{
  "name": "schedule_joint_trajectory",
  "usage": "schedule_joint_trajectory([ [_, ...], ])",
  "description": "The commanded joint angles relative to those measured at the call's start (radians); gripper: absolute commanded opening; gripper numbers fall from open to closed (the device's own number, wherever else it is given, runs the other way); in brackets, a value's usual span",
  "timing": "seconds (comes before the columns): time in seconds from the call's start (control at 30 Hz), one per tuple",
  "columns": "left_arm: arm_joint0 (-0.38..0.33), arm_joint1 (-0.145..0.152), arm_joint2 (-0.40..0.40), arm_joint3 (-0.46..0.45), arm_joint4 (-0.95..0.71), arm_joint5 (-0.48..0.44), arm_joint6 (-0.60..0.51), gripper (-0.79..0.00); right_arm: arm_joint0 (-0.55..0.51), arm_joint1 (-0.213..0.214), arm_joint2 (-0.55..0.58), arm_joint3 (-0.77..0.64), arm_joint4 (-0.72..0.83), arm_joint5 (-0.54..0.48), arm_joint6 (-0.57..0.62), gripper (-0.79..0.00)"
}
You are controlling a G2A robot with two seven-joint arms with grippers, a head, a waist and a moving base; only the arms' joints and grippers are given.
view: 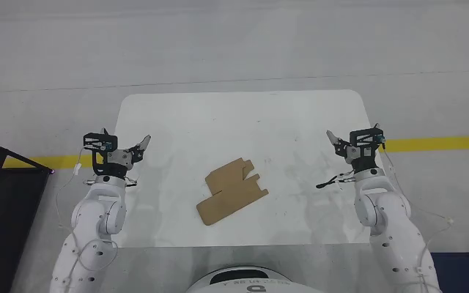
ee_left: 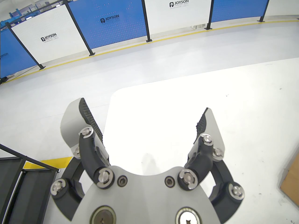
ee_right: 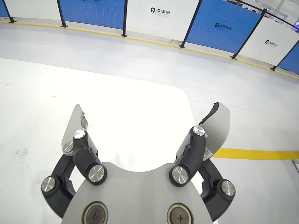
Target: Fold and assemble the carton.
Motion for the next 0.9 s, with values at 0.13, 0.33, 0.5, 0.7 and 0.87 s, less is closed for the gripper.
schedule_joint_trajectory([
  [0.13,0.0,0.0,0.0,0.0,0.0,0.0,0.0,0.0,0.0,0.0,0.0,0.0,0.0,0.0,0.0,-0.001],
  [0.33,0.011,0.005,0.014,-0.024,0.118,-0.028,0.005,0.0,0.0,0.0,0.0,0.0,0.0,0.0,0.0,0.0],
  [0.5,0.053,0.04,0.038,-0.087,0.365,-0.474,0.064,0.0,0.0,0.0,0.0,0.0,0.0,0.0,0.0,0.0],
  [0.7,0.07,0.058,-0.027,-0.086,0.406,-0.613,0.171,0.0,0.0,0.0,0.0,0.0,0.0,0.0,0.0,0.0],
  [0.87,0.078,0.064,0.006,-0.109,0.532,-0.623,0.165,0.0,0.0,0.0,0.0,0.0,0.0,0.0,0.0,0.0],
])
